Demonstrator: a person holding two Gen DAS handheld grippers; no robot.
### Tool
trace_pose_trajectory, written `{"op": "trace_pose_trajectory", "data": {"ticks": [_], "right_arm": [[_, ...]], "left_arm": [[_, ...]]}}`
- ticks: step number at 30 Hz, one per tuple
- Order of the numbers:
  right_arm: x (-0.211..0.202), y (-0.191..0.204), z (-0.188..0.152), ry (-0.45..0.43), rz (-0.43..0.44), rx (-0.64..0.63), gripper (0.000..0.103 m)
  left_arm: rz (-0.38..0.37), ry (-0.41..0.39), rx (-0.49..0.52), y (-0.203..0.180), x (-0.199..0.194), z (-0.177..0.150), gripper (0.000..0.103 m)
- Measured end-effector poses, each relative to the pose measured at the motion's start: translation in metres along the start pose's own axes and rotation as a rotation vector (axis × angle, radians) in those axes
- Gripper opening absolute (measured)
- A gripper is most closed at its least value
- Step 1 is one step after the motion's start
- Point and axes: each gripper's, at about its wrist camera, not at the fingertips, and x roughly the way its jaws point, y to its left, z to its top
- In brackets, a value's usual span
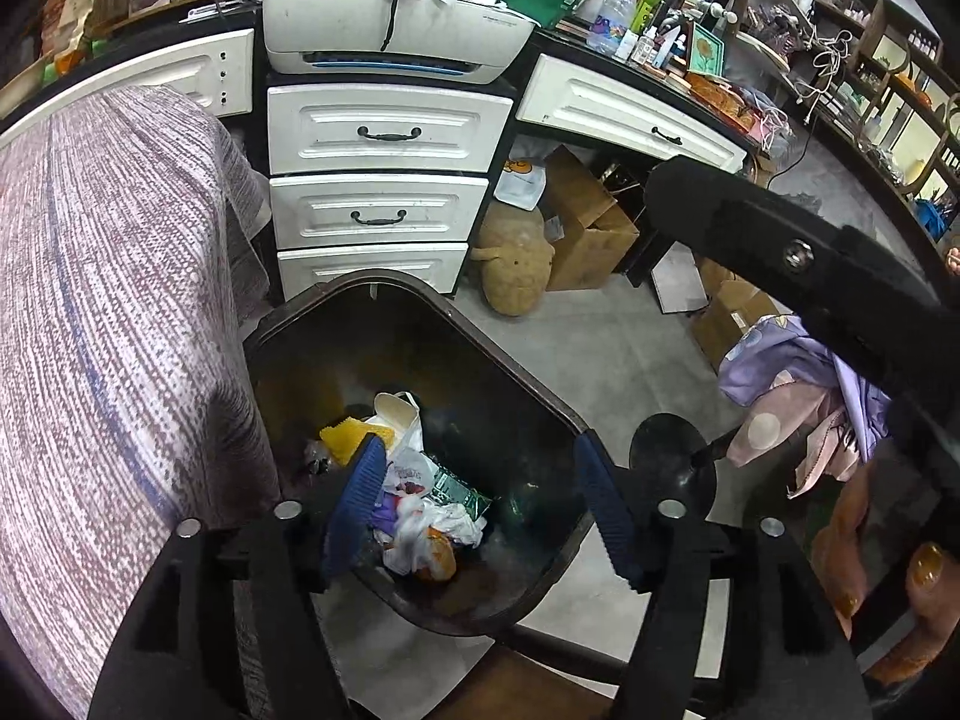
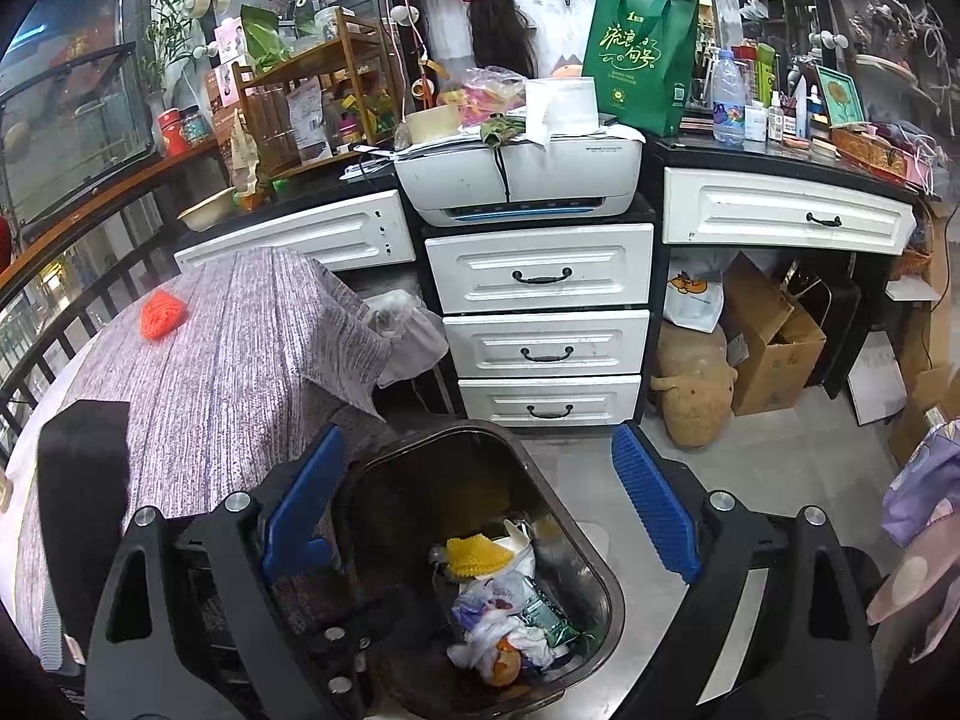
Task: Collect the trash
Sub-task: 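Move both tools back over the table toward the orange foam net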
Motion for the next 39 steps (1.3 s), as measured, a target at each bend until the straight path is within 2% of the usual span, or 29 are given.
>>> {"op": "trace_pose_trajectory", "data": {"ticks": [3, 7, 12, 17, 23, 30, 39], "right_arm": [[-0.001, -0.002, 0.001, -0.005, -0.006, 0.006, 0.089], [-0.006, -0.007, 0.003, -0.03, -0.011, 0.026, 0.091], [-0.007, -0.009, 0.002, -0.042, -0.018, 0.033, 0.094], [-0.001, -0.004, 0.001, -0.013, 0.003, 0.015, 0.094], [0.005, 0.014, 0.001, 0.023, 0.043, -0.035, 0.094], [0.013, 0.038, -0.001, 0.074, 0.098, -0.079, 0.094], [0.033, 0.089, 0.002, 0.137, 0.205, -0.159, 0.094]], "left_arm": [[-0.005, 0.007, 0.005, -0.001, -0.005, -0.005, 0.066], [-0.02, -0.034, 0.013, -0.007, -0.018, -0.007, 0.074], [0.023, -0.095, 0.039, -0.007, -0.037, -0.009, 0.079], [0.047, -0.136, 0.001, 0.01, -0.054, -0.011, 0.085], [0.086, -0.146, -0.056, 0.04, -0.071, -0.013, 0.086], [0.151, -0.159, -0.077, 0.068, -0.089, -0.021, 0.087], [0.253, -0.205, -0.123, 0.109, -0.125, -0.033, 0.091]]}}
